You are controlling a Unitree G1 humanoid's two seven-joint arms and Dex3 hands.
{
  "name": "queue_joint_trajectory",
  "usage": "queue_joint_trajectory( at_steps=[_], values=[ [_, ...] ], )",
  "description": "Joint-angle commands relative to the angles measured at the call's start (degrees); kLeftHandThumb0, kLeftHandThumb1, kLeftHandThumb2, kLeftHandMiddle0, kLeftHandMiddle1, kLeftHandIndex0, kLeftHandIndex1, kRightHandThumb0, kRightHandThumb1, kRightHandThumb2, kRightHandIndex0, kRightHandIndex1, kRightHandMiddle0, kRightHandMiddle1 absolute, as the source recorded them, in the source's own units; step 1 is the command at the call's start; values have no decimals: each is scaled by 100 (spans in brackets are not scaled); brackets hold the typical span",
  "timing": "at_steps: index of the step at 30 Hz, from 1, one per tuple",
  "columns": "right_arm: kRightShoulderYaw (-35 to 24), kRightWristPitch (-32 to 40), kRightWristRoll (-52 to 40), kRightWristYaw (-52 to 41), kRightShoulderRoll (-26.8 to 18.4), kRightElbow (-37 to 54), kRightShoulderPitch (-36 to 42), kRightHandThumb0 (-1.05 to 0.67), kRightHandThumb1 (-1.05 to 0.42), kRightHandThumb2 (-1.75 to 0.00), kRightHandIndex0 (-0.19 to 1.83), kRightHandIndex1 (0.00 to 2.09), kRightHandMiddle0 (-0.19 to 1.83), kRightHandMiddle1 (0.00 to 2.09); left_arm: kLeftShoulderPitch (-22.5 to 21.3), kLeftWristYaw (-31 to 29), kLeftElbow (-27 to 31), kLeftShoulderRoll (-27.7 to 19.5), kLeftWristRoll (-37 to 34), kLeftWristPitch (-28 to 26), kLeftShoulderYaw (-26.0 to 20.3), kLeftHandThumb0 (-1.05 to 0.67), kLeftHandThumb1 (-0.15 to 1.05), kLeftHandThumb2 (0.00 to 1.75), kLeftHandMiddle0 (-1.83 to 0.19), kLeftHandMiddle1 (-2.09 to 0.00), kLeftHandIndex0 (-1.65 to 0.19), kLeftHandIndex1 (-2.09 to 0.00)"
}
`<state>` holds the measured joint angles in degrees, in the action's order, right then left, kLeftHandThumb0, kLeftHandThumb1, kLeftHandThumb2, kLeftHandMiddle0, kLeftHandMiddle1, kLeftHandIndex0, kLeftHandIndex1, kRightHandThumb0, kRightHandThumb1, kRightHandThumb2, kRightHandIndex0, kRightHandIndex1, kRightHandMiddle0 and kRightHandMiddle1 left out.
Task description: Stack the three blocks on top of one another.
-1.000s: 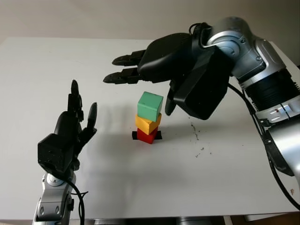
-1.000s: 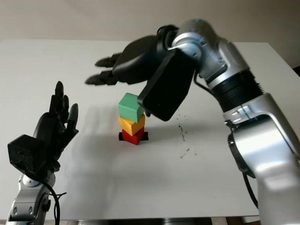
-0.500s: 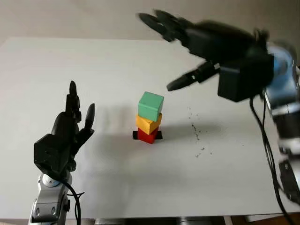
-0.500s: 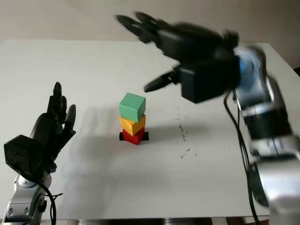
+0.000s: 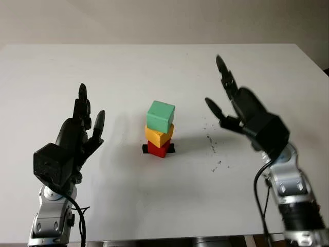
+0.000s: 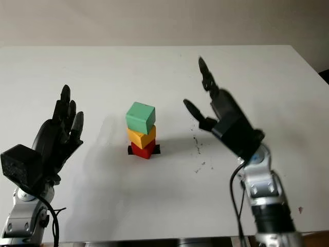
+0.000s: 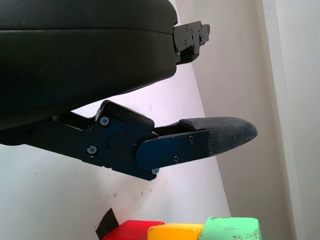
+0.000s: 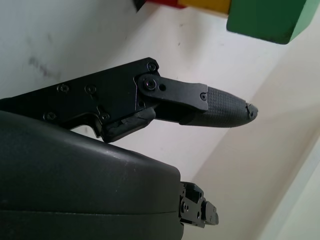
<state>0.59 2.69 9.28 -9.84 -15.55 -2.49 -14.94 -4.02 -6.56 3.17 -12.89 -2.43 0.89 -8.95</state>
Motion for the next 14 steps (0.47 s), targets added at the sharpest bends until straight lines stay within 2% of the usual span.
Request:
queue_joint_trajectory(
  at_steps=[1,3,6,14],
  values=[
    [-117,204,-387,69,354,188,167,-70,-105,-72,-19,0,-19,0,-55,5,-33,51,-62,68,-21,-77,105,56,17,-5,18,-3],
    [-243,401,-933,52,725,266,327,-69,-105,-76,-19,0,-19,0,-42,4,-39,78,-103,84,-11,-77,105,56,16,-5,18,-3],
    [-343,751,-1473,48,1022,465,478,-71,-105,-80,-19,0,-19,0,-11,-19,-34,98,-129,111,2,-75,105,57,17,-5,19,-2],
    [-377,1097,-1920,103,1225,847,687,-77,-105,-84,-19,0,-19,0,154,-130,87,130,-238,220,9,-72,105,62,18,-5,19,0]
  ],
)
